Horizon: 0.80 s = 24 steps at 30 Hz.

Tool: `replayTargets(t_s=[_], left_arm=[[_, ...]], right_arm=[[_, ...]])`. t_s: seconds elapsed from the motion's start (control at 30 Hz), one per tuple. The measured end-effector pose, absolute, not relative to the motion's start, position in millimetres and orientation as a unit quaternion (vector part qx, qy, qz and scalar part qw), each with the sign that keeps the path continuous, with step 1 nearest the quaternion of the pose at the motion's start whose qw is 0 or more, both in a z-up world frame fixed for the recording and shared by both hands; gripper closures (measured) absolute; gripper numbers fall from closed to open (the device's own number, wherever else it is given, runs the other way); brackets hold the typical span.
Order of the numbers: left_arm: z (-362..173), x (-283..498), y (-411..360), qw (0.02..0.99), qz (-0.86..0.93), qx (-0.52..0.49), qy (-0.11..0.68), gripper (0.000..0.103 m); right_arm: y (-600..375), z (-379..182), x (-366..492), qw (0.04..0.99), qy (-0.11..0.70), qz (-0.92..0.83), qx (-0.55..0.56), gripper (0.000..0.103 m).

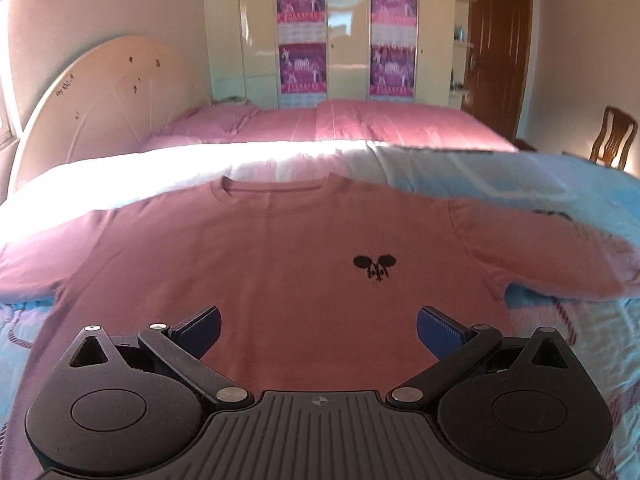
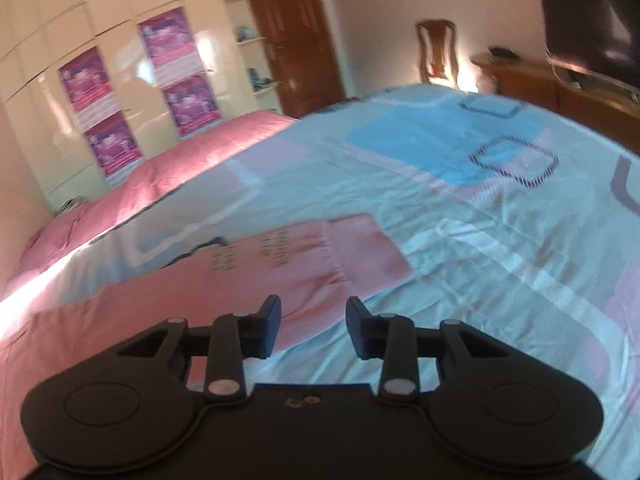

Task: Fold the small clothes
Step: 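Move the right gripper to a sweatshirt sleeve cuff and grasp it, then carry the sleeve across the sweatshirt body with the right gripper and release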

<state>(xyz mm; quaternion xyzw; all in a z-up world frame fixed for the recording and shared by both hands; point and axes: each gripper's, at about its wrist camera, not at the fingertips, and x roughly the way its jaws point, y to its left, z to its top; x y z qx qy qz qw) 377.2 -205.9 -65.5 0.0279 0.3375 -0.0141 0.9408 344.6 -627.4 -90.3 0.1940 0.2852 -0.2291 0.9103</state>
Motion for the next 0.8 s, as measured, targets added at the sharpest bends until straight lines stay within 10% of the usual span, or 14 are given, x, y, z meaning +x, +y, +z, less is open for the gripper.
replayTargets(t_s=[0.47,0.6,0.8], left_arm=[[-71.7,399.7,-227.4,0.933,-0.005,0.048,0.358,0.000],[-66.2,404.9,-219.8,0.935,0.002,0.047,0.352,0.000],[-70.1,429.0,-195.1,0.925,0.012,0.046,0.377,0.000]], right_arm=[[-694.4,-148.5,367.2,0.871,0.275,-0.229,0.338,0.071],[-703.6,-153.0,371.3,0.872,0.261,-0.226,0.347,0.094],[-687.1,-135.4,394.3,0.896,0.287,-0.255,0.223,0.096]])
